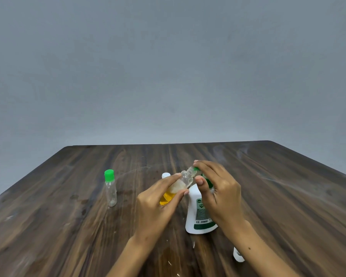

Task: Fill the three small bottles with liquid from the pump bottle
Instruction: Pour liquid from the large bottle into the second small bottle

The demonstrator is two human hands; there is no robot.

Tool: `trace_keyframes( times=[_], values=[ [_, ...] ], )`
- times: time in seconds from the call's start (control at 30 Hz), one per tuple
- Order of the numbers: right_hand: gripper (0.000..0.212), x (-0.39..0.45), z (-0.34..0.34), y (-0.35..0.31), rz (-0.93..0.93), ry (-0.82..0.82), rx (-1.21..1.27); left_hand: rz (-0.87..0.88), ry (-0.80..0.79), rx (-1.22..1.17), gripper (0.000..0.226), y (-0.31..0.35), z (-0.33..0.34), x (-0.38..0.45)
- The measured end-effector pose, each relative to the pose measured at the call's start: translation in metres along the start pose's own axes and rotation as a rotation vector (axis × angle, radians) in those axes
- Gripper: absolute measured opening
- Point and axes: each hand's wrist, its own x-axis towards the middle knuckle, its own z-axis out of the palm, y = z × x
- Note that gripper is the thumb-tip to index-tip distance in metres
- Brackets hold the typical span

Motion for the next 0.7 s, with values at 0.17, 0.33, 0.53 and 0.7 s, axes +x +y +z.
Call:
trace_keyframes(
  times=[0.17, 0.33, 0.53, 0.7],
  values=[
    [0.067, 0.004, -0.003, 0.003, -0.053, -0.007, -0.035, -0.003, 0.001, 0.001, 0.038, -0.001, 0.000, 0.000],
    [0.068, -0.001, -0.002, 0.003, -0.033, -0.017, 0.013, 0.002, 0.001, 0.001, 0.037, 0.000, 0.000, 0.000],
    [0.066, 0.005, -0.002, 0.006, -0.089, 0.003, -0.017, 0.005, -0.001, 0.002, 0.039, 0.000, -0.001, -0.001],
    [0.065, 0.000, -0.002, 0.008, -0.079, 0.002, -0.007, 0.001, -0.003, 0.010, 0.038, -0.001, -0.001, -0.001]
  ],
)
